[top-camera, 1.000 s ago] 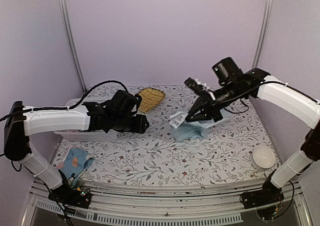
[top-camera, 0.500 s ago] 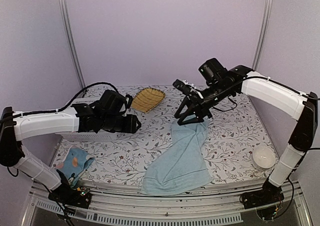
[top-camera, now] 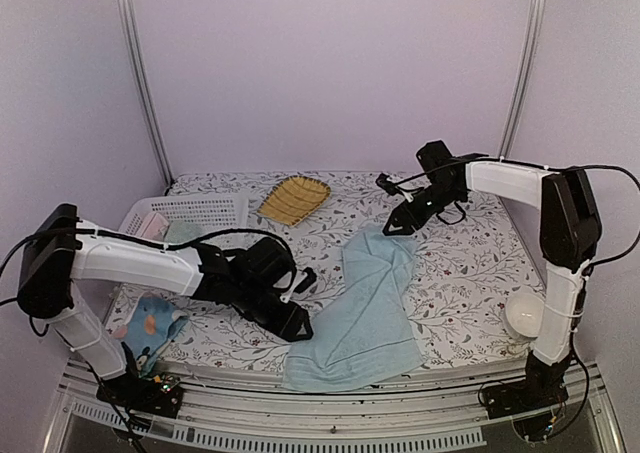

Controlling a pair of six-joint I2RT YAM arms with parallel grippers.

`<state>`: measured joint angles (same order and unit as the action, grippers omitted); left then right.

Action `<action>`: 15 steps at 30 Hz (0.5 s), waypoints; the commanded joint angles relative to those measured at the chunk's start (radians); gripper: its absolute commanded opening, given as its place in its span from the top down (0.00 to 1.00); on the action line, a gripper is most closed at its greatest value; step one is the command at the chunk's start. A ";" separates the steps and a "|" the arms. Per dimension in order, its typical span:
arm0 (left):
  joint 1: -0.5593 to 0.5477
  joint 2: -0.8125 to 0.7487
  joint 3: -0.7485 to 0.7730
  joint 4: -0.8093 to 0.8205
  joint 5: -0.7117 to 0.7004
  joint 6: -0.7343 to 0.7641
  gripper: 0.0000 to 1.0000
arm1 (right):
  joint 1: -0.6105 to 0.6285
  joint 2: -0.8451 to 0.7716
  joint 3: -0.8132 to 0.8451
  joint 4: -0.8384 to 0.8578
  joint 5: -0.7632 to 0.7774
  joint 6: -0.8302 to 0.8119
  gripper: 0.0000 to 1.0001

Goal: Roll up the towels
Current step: Pick up the towel from the center of the board.

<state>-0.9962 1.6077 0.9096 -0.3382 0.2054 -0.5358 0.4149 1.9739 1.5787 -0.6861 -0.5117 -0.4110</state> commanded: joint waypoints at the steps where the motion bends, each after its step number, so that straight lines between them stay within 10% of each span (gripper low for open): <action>1: -0.091 0.028 0.013 -0.108 0.003 -0.031 0.43 | 0.008 0.092 0.034 0.016 0.076 0.040 0.46; 10: -0.125 0.220 0.136 -0.208 -0.171 -0.069 0.55 | 0.007 0.231 0.108 0.001 0.118 0.063 0.59; 15: -0.103 0.313 0.211 -0.224 -0.220 -0.035 1.00 | -0.011 0.179 0.154 -0.014 0.118 0.056 0.97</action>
<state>-1.1126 1.8362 1.0847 -0.5007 0.0620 -0.5953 0.4183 2.1986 1.6646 -0.6937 -0.4118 -0.3645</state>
